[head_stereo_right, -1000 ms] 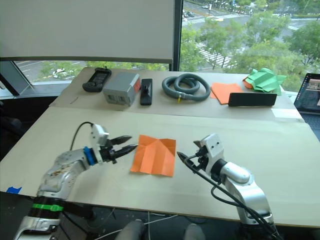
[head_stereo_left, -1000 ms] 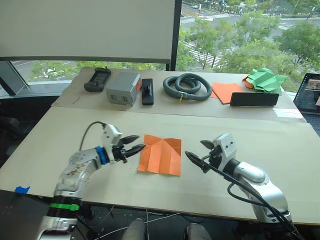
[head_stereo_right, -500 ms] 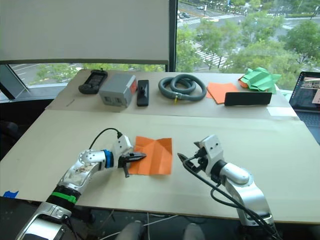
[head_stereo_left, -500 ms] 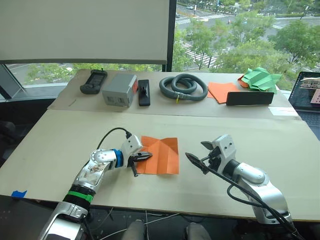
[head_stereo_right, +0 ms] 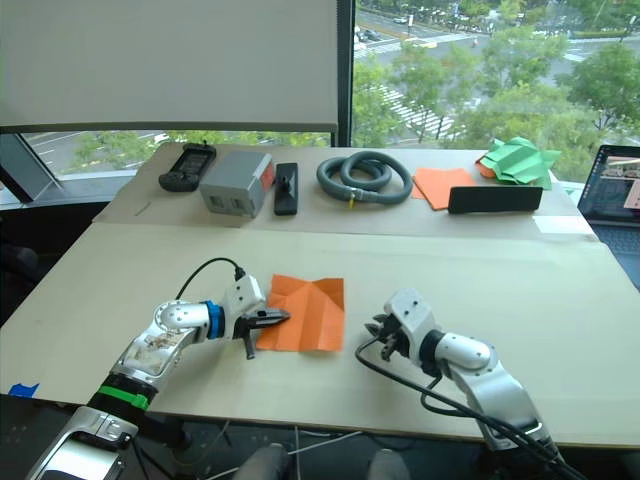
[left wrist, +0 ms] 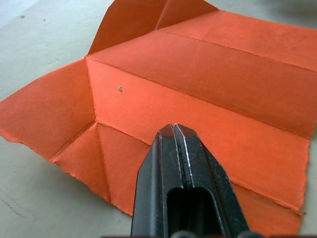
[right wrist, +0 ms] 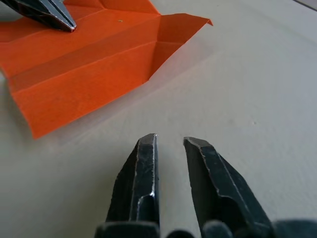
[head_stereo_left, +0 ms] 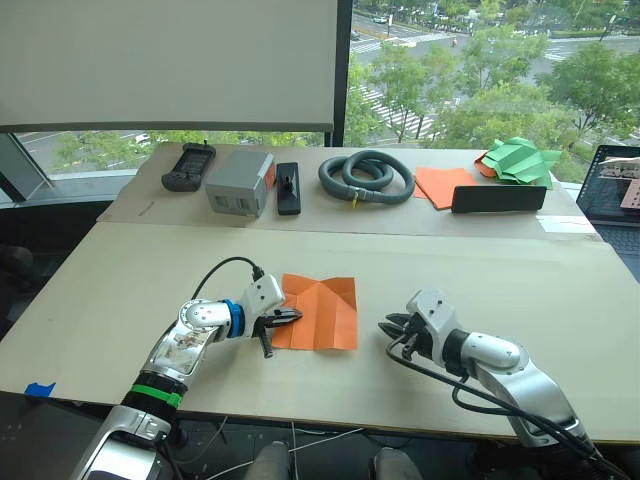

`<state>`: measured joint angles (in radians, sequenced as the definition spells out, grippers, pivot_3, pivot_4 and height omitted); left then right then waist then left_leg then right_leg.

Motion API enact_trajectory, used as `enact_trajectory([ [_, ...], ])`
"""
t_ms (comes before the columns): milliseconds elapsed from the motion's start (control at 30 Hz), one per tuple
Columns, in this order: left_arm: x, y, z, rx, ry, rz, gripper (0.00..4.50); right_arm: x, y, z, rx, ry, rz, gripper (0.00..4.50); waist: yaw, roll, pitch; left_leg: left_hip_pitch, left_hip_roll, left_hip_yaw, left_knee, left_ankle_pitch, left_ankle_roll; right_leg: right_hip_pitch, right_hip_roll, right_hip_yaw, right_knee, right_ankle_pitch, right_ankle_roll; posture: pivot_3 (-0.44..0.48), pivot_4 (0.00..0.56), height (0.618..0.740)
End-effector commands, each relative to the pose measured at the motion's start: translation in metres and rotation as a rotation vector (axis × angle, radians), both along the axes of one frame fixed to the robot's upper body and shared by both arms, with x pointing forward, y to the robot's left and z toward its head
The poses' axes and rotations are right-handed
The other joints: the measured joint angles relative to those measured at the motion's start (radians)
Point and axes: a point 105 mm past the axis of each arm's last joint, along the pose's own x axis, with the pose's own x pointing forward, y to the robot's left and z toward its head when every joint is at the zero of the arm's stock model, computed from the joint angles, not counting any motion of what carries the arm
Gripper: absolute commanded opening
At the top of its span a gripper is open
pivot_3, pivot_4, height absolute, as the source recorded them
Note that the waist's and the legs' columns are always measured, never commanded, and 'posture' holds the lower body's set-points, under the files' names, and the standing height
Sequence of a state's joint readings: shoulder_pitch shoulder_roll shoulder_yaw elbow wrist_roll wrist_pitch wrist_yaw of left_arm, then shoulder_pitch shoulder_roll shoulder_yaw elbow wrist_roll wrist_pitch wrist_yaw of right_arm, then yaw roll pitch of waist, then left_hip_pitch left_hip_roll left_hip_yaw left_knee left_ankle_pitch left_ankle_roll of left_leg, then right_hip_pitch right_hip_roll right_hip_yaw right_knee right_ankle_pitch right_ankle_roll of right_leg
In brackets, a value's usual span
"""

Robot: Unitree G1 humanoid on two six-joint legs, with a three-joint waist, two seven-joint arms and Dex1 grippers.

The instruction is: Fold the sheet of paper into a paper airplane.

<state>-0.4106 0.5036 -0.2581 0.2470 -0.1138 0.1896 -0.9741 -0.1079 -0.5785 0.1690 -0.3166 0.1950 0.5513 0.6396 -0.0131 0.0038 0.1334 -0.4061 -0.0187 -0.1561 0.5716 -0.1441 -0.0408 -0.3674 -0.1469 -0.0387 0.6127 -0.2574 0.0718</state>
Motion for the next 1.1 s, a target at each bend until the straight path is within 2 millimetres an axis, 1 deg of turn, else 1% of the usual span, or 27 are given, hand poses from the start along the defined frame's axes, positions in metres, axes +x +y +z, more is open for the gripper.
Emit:
enact_trajectory([
  [33, -0.014, 0.009, -0.031, 0.091, 0.102, -0.001, 0.00, -0.014, 0.018, -0.004, -0.012, 0.043, 0.112, 0.02, 0.000, -0.001, -0.001, 0.000, 0.000, 0.000, 0.000, 0.000, 0.000, 0.000, 0.000, 0.000, 0.000, 0.000, 0.000, 0.000, 0.150, 0.702],
  [100, -0.014, 0.009, -0.031, 0.091, 0.102, -0.001, 0.00, -0.016, 0.026, -0.007, -0.001, 0.058, 0.131, 0.02, -0.001, -0.002, -0.004, 0.000, 0.000, 0.000, 0.000, 0.000, 0.000, 0.000, 0.000, 0.000, 0.000, -0.001, 0.000, 0.000, 0.150, 0.702],
  [233, -0.014, 0.010, -0.031, 0.095, 0.102, -0.001, 0.00, -0.011, 0.040, -0.014, 0.001, 0.058, 0.132, 0.02, -0.004, -0.005, -0.007, 0.001, 0.000, 0.000, 0.000, -0.001, -0.002, 0.000, 0.000, 0.000, 0.001, -0.002, 0.000, 0.000, 0.150, 0.702],
  [333, -0.014, 0.009, -0.031, 0.095, 0.101, -0.001, 0.00, -0.004, 0.048, -0.014, 0.018, 0.049, 0.128, 0.02, -0.005, -0.005, -0.008, 0.001, 0.000, 0.000, 0.000, -0.001, -0.002, 0.000, 0.000, 0.000, 0.001, -0.002, 0.000, 0.000, 0.150, 0.702],
  [433, -0.014, 0.010, -0.031, 0.098, 0.098, -0.003, 0.00, 0.003, 0.052, -0.011, 0.044, 0.031, 0.107, 0.02, -0.004, -0.005, -0.008, 0.001, 0.000, 0.000, 0.000, -0.001, -0.002, 0.000, 0.000, 0.000, 0.002, -0.002, 0.000, 0.000, 0.150, 0.702],
  [467, -0.014, 0.010, -0.030, 0.098, 0.098, -0.004, 0.00, 0.004, 0.053, -0.009, 0.060, 0.026, 0.099, 0.02, -0.003, -0.005, -0.008, 0.001, 0.000, 0.000, 0.000, -0.001, -0.002, 0.000, 0.000, 0.000, 0.002, -0.002, 0.000, 0.000, 0.150, 0.702],
  [600, -0.013, 0.011, -0.030, 0.100, 0.096, -0.003, 0.00, 0.016, 0.062, 0.016, 0.204, -0.026, 0.069, 0.02, -0.003, -0.005, -0.008, 0.001, 0.000, 0.000, 0.000, -0.001, -0.002, -0.001, 0.000, 0.000, 0.003, -0.002, 0.000, 0.000, 0.150, 0.702],
  [667, -0.012, 0.012, -0.029, 0.102, 0.094, -0.001, 0.00, 0.014, 0.079, 0.032, 0.281, -0.048, 0.123, 0.02, -0.005, -0.005, -0.008, 0.001, 0.000, 0.000, 0.000, -0.001, -0.001, -0.001, 0.000, 0.000, 0.004, -0.002, 0.000, 0.000, 0.150, 0.702],
  [733, -0.012, 0.012, -0.029, 0.104, 0.093, 0.000, 0.00, 0.013, 0.091, 0.039, 0.314, -0.055, 0.158, 0.02, -0.005, -0.005, -0.008, 0.001, 0.000, 0.000, 0.000, 0.000, 0.000, -0.002, 0.000, 0.000, 0.005, -0.002, 0.000, 0.000, 0.150, 0.702],
  [833, -0.012, 0.013, -0.028, 0.104, 0.090, -0.001, 0.00, 0.014, 0.109, 0.041, 0.321, -0.055, 0.194, 0.02, -0.003, -0.005, -0.008, 0.002, 0.000, -0.001, 0.000, 0.000, 0.000, -0.002, 0.000, 0.000, 0.008, -0.003, 0.001, 0.000, 0.150, 0.702],
  [900, -0.012, 0.014, -0.027, 0.104, 0.088, 0.000, 0.00, 0.015, 0.116, 0.039, 0.320, -0.046, 0.206, 0.02, -0.003, -0.005, -0.008, 0.002, 0.000, -0.001, 0.000, 0.000, 0.000, -0.002, 0.000, 0.000, 0.010, -0.004, 0.001, 0.000, 0.150, 0.702],
  [1033, -0.007, 0.021, -0.017, 0.098, 0.063, 0.034, 0.00, 0.017, 0.128, 0.021, 0.269, -0.002, 0.221, 0.02, -0.003, -0.005, -0.008, 0.002, 0.000, -0.001, 0.000, 0.000, 0.000, -0.003, 0.000, 0.000, 0.013, -0.006, 0.001, 0.000, 0.150, 0.702],
  [1100, -0.005, 0.029, -0.005, 0.086, 0.038, 0.066, 0.00, 0.021, 0.132, 0.013, 0.255, 0.017, 0.216, 0.02, -0.009, -0.005, -0.008, 0.002, 0.000, -0.001, 0.000, 0.000, 0.000, -0.004, 0.000, 0.001, 0.013, -0.007, -0.001, 0.000, 0.150, 0.702],
])
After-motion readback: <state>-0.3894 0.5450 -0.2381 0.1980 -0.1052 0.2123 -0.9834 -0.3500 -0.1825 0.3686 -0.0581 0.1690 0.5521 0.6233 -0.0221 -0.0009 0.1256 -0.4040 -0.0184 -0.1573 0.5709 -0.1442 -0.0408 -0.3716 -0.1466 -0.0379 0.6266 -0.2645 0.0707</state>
